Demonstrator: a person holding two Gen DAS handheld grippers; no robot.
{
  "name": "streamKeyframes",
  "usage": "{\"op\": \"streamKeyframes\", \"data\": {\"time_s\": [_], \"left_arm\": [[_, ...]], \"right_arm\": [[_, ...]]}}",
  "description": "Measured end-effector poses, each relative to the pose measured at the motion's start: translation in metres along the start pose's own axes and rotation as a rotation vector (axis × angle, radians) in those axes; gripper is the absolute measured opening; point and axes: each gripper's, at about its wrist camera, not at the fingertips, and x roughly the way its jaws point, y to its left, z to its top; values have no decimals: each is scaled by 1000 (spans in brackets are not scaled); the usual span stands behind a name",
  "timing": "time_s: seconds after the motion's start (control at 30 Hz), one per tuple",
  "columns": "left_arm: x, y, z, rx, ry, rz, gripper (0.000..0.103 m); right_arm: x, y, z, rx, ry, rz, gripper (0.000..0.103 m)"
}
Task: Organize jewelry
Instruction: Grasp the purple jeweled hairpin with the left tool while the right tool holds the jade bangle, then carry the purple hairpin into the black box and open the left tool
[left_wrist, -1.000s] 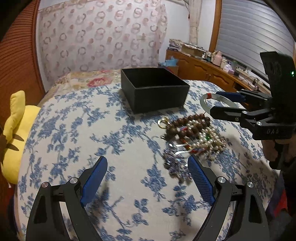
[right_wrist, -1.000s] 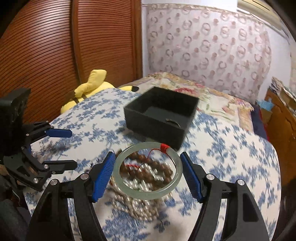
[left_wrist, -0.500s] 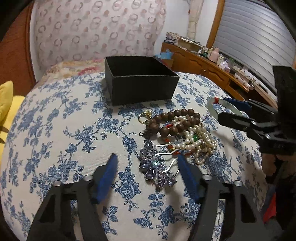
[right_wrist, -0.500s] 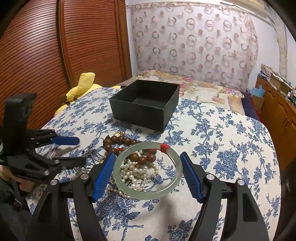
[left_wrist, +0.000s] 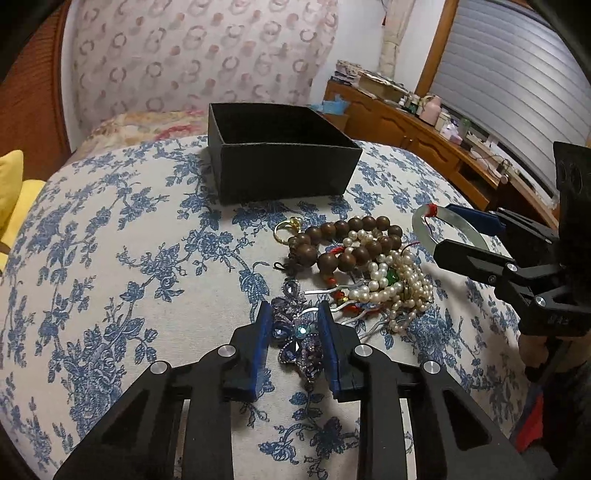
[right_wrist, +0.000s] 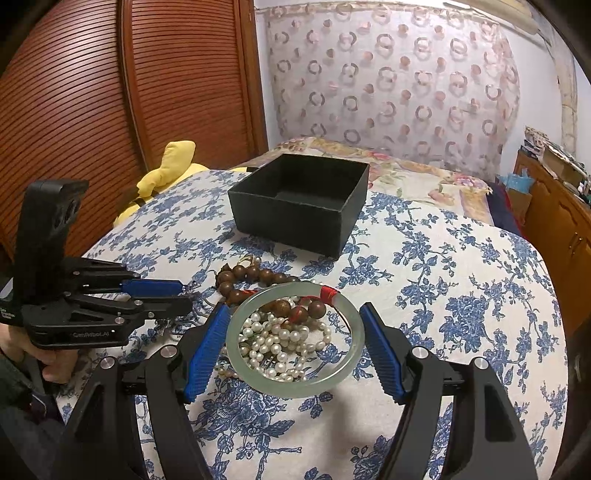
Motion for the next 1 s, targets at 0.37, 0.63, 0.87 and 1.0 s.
{"op": "streamKeyframes", "data": {"time_s": [0.37,0.63,0.87,1.0], "left_arm": [[-22,19,-1,-5,-42,72,24],[-36,26,-1,-2,-81,128,24],[-48,29,2,-2,-115,152,23],[-54,30,4,-7,-134,155,23]], "right_arm": [[2,-3,-5,8,7,-5,74],[1,0,-2,2,3,-4,74],[1,0,-2,1,3,-3,74],[0,2,1,0,-1,-3,74]]}}
